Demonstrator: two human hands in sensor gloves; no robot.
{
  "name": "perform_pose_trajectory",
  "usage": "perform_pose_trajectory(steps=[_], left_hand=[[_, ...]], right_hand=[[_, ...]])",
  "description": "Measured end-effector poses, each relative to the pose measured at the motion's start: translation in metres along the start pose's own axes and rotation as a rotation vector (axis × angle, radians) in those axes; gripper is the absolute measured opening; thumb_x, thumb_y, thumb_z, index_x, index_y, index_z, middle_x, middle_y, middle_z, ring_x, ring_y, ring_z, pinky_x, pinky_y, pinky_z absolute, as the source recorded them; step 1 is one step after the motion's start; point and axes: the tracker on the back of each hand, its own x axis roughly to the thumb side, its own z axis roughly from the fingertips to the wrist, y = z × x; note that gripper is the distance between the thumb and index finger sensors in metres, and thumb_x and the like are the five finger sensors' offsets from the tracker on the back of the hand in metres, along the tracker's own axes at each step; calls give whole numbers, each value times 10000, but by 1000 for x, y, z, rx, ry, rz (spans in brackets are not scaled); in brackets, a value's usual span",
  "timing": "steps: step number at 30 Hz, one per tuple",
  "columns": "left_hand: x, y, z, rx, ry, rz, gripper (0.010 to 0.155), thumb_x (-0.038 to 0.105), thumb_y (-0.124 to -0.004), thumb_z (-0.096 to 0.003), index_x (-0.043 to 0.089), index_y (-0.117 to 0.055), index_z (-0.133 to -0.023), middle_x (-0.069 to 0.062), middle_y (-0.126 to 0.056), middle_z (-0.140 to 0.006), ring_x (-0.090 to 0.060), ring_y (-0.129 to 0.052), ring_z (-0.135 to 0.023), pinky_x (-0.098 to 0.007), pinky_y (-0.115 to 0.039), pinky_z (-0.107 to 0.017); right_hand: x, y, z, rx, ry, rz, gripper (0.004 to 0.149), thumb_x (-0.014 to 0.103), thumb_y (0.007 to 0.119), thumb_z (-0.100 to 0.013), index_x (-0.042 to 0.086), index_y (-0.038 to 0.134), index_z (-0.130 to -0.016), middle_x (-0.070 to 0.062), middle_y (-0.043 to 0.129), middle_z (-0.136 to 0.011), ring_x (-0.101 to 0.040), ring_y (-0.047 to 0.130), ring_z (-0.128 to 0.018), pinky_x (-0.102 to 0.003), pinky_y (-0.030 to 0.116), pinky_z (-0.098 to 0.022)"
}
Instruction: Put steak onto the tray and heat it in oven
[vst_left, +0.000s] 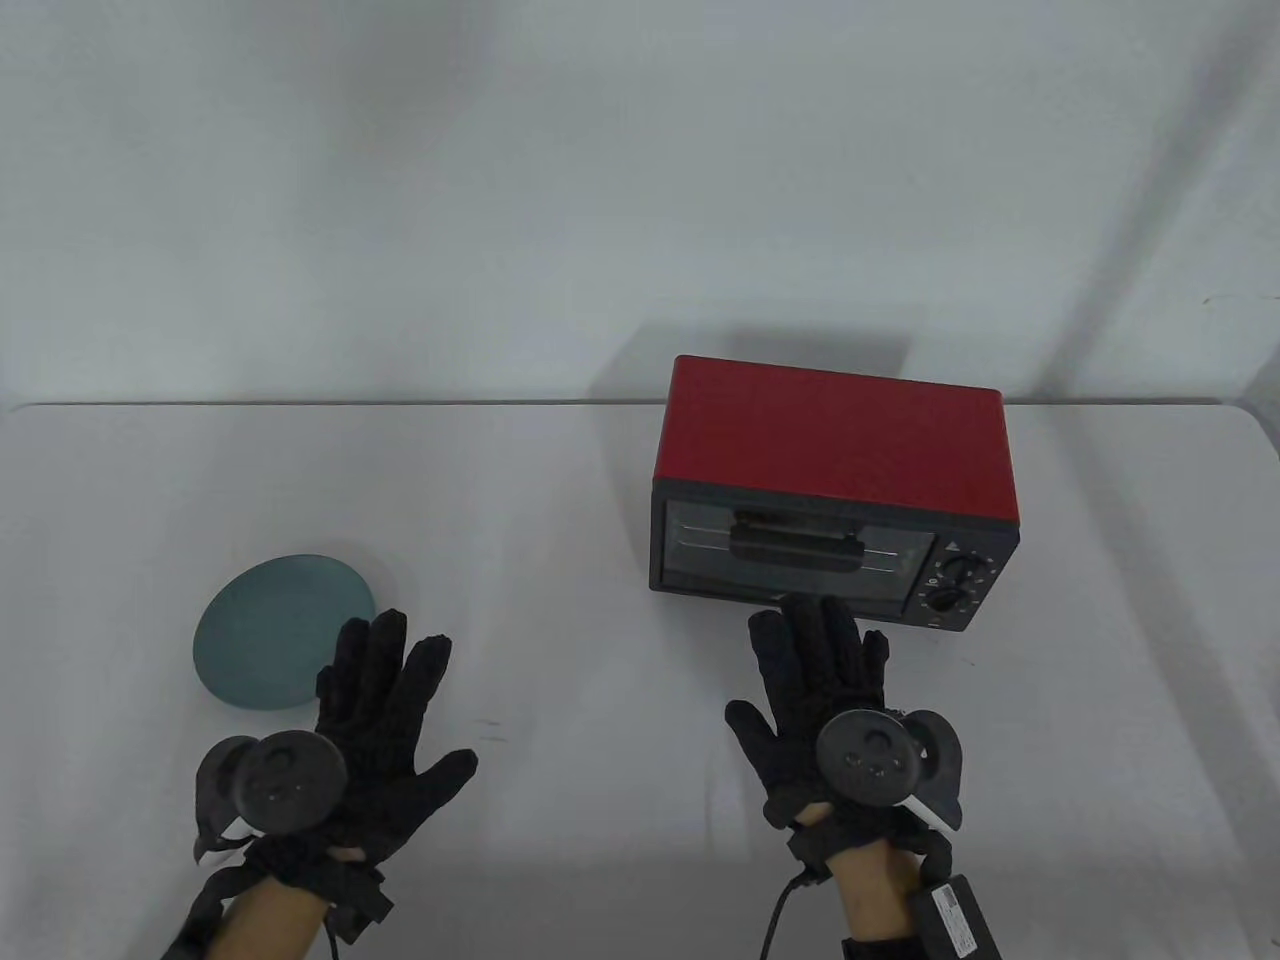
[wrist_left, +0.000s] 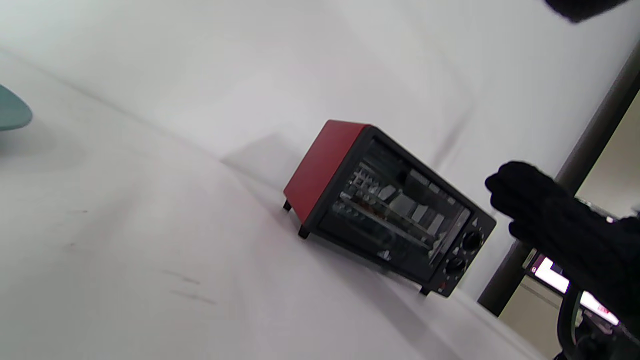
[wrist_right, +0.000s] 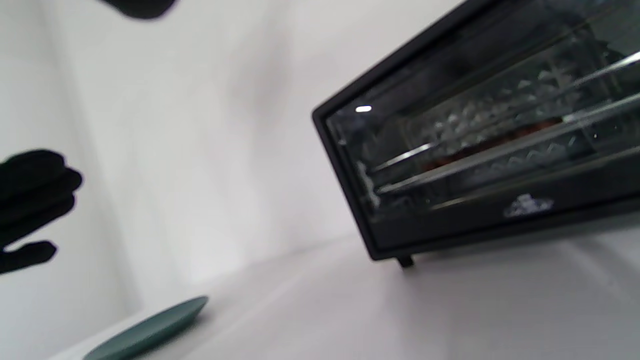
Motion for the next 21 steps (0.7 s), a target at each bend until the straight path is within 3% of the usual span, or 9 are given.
perform_pose_trajectory(steps=[21], left_hand=[[1, -6, -3, -58, 15, 12, 893, 853, -517, -506, 377, -151, -1166, -37, 21, -1221, -382, 100, -1107, -734, -171, -708]], right_hand=[[-13, 10, 1, 48, 74, -121, 713, 512, 635, -459, 184, 421, -1055, -215, 289, -1120, -509, 209, -1020, -761, 174, -593]])
